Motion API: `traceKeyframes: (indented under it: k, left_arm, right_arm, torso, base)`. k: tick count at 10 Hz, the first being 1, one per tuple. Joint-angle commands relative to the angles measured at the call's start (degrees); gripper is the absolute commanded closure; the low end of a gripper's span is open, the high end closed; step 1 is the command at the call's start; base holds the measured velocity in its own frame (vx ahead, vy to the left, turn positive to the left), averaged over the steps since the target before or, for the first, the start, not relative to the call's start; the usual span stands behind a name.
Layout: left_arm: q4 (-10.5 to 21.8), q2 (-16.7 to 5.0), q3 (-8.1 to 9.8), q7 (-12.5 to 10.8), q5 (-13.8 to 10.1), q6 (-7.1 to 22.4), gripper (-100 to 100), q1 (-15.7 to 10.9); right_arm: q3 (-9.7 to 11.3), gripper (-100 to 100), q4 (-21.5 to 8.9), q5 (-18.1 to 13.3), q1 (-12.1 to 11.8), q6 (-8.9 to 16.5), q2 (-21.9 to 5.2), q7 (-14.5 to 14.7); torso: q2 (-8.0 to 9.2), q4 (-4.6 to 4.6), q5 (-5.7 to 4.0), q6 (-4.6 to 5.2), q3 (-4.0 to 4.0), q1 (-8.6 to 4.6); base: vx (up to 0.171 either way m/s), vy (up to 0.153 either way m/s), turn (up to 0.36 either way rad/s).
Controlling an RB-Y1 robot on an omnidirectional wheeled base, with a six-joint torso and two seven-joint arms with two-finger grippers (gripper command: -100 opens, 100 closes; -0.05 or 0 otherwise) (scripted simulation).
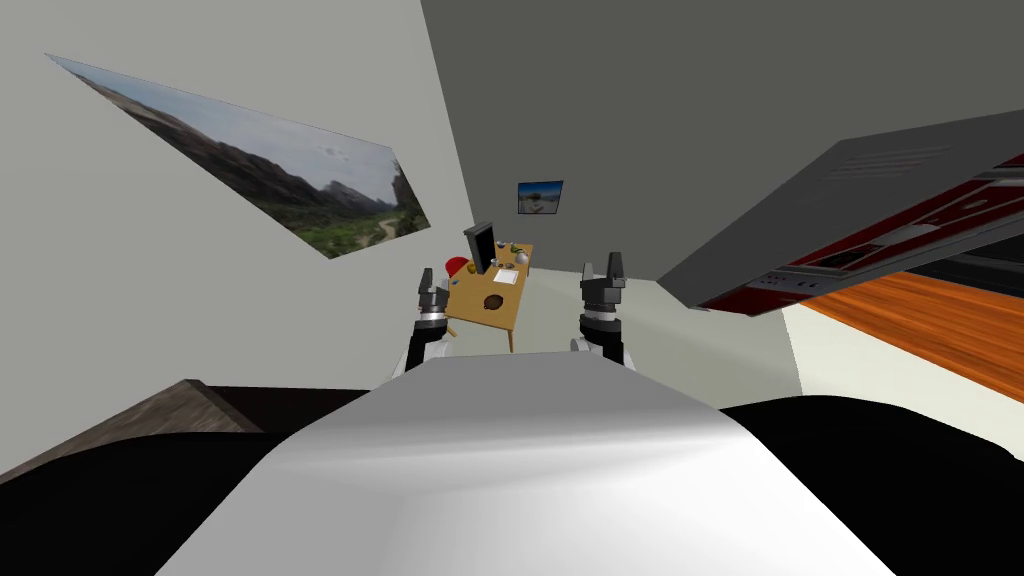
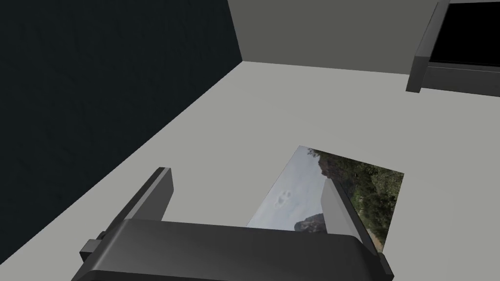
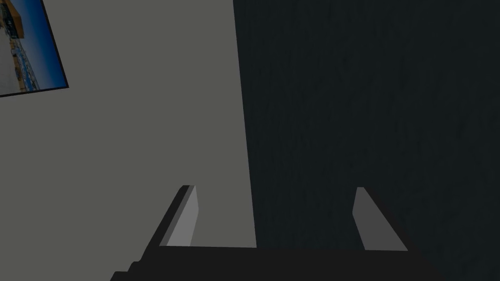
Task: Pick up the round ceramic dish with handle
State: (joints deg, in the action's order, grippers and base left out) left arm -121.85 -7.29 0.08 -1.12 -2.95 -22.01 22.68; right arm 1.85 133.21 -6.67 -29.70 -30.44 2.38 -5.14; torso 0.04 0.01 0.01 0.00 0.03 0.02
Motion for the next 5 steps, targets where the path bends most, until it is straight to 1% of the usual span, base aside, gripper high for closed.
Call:
traceKeyframes:
  k: [1, 2, 3, 4, 5]
  left_arm:
    - [2.05, -0.08, 0.00, 0.24, 0.21, 1.25, -100, -1.70]
    - [4.04, -0.42, 0.03, 0.35, 0.42, 2.94, -100, -3.48]
    - [4.38, -0.42, 0.03, 0.35, 0.42, 2.94, -100, -3.48]
    - [6.38, -0.71, 0.05, 0.45, 0.63, 4.74, -100, -5.34]
    - [6.82, -0.71, 0.05, 0.45, 0.63, 4.74, -100, -5.34]
  right_arm:
    - [0.00, 0, 0.00, 0.00, 0.00, 0.00, 0.00, 0.00]
    - [0.00, 0, 0.00, 0.00, 0.00, 0.00, 0.00, 0.00]
    - [0.00, 0, 0.00, 0.00, 0.00, 0.00, 0.00, 0.00]
    - [0.00, 0, 0.00, 0.00, 0.00, 0.00, 0.00, 0.00]
    - [0.00, 0, 0.00, 0.00, 0.01, 0.00, 0.00, 0.00]
  torso:
    - [0.00, 0.00, 0.00, 0.00, 0.00, 0.00]
    - [-0.03, -0.01, 0.00, 0.00, -0.02, 0.00]
    - [-0.05, -0.01, 0.00, 0.00, -0.03, 0.00]
    - [-0.02, -0.01, 0.00, 0.00, -0.02, 0.00]
    - [0.06, 0.01, 0.01, 0.02, 0.03, 0.03]
  base:
    - [-0.004, 0.003, -0.014]
    - [-0.005, 0.005, 0.005]
    - [-0.009, 0.004, -0.039]
    - [-0.039, 0.015, -0.080]
    - [-0.051, 0.013, -0.072]
